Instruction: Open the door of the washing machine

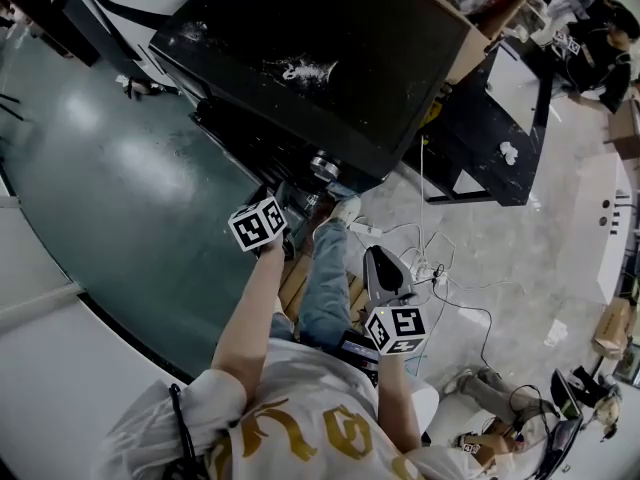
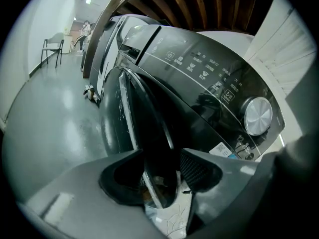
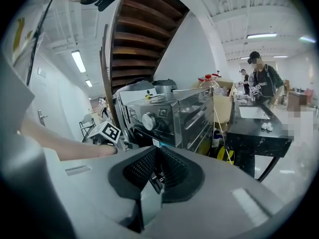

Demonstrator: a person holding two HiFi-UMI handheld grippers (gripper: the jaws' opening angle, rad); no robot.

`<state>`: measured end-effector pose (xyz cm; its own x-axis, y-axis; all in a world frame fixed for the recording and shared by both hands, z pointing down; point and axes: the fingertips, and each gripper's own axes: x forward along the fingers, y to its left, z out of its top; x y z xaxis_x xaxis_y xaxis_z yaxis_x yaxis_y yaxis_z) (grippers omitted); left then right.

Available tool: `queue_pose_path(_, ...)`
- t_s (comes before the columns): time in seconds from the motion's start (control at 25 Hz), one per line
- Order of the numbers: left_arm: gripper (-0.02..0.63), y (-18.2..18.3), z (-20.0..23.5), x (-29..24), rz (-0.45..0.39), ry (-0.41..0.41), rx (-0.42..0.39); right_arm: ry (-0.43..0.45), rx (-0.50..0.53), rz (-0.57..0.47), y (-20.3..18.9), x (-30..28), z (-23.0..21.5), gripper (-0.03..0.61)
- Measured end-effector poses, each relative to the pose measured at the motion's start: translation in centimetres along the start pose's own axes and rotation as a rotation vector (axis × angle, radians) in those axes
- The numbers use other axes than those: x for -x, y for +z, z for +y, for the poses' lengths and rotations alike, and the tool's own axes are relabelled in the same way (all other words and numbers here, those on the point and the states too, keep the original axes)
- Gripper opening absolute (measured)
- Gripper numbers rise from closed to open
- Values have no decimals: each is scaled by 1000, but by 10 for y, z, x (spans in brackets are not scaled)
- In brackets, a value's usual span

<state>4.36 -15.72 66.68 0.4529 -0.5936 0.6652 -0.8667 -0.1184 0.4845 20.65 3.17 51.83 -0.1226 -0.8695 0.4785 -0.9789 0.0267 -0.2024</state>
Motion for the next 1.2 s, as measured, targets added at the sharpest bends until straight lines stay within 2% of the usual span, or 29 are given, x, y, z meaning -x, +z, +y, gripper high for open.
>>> queue_pose_path(0.16, 212, -8, 5, 3, 7, -25, 60, 9, 11, 1, 0, 1, 6, 34)
queue_pose_path(0.32, 209, -12, 11, 8, 6, -29, 75, 18, 19, 7, -2, 0, 10, 32)
queue_pose_path(0.8, 198, -22, 36, 33, 15, -37, 56, 92, 69, 14, 0, -11, 46, 32)
queue_pose_path(1.2, 189, -25, 62, 59, 12, 7, 16, 150, 93, 18, -2, -17, 76, 33)
